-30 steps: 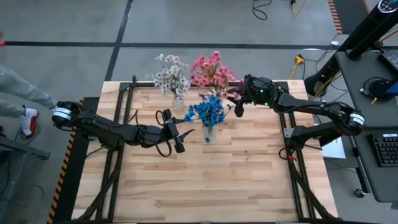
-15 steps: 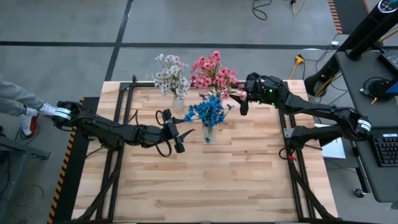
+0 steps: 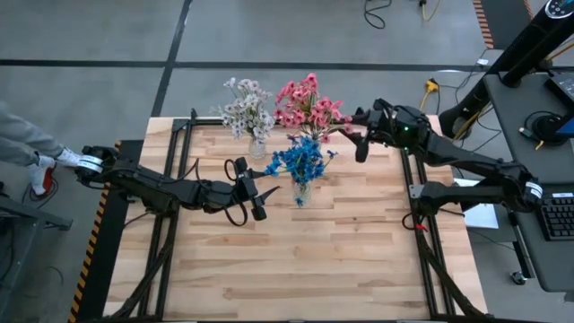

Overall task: Sort flowers into vase by color
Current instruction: Return to Home Position

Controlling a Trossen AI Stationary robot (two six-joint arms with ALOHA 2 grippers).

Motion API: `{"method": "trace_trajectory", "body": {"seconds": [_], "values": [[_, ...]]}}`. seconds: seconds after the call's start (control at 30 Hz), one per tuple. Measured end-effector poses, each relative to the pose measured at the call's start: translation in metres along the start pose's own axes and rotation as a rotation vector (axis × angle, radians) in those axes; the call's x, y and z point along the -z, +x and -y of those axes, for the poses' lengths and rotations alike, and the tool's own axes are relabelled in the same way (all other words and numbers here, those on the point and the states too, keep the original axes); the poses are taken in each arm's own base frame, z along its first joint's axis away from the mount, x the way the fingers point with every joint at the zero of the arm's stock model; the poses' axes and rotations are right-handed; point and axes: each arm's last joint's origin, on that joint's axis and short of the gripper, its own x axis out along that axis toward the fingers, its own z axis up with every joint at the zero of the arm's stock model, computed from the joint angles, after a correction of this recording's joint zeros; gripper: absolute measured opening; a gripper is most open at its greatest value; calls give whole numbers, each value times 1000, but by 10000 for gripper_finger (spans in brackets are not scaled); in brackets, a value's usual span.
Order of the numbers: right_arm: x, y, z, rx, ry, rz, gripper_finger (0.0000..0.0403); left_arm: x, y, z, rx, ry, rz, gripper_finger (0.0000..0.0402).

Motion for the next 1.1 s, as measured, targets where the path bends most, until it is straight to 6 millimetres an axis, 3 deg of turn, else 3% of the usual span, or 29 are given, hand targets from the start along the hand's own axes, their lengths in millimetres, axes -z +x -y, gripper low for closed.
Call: {"method": "trace_trajectory", "body": {"seconds": [0.93,1.1], "values": [[-81,-28,7,21,-53,22,201,-3,0,0,1,-27,7,191],[-96,-39,-1,-81,-45,8,201,-19,-6,7,36,-23,40,191]]}}
